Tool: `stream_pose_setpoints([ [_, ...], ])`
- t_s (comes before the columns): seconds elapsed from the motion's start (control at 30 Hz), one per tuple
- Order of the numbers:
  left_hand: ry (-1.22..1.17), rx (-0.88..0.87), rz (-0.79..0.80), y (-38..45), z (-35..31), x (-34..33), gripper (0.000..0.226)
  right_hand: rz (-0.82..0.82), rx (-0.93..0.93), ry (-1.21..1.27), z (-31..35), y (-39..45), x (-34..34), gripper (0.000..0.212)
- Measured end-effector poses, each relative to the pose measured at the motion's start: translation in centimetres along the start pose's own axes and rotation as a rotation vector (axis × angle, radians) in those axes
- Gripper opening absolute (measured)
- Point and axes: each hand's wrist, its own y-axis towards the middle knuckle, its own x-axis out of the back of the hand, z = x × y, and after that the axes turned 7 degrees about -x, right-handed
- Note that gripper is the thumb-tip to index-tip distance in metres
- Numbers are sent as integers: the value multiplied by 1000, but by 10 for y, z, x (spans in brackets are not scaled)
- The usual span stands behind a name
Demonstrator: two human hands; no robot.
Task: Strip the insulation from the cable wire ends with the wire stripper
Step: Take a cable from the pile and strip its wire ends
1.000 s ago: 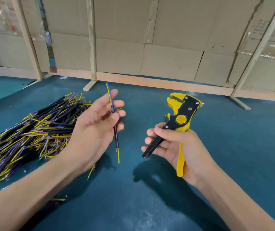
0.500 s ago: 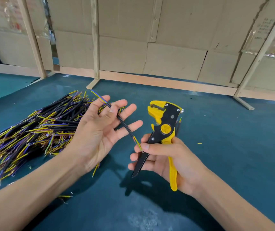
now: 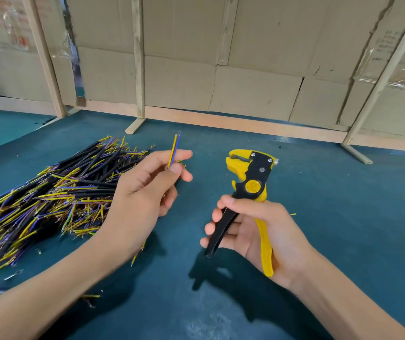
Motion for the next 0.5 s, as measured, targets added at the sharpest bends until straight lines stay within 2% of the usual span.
stream_pose_setpoints([
  [0.17, 257, -81, 196, -5, -2, 0, 24, -58, 143, 61, 4, -1, -3, 18],
  [0.3, 220, -46, 266, -11, -5, -5, 11, -80, 169, 74, 7, -2, 2, 22],
  [0.4, 197, 16, 258, -12, -7, -6, 7, -79, 188, 22, 5, -2, 4, 22],
  [0.5, 184, 33, 264, -10, -7, -4, 7, -231, 350, -178, -2, 0, 3, 15],
])
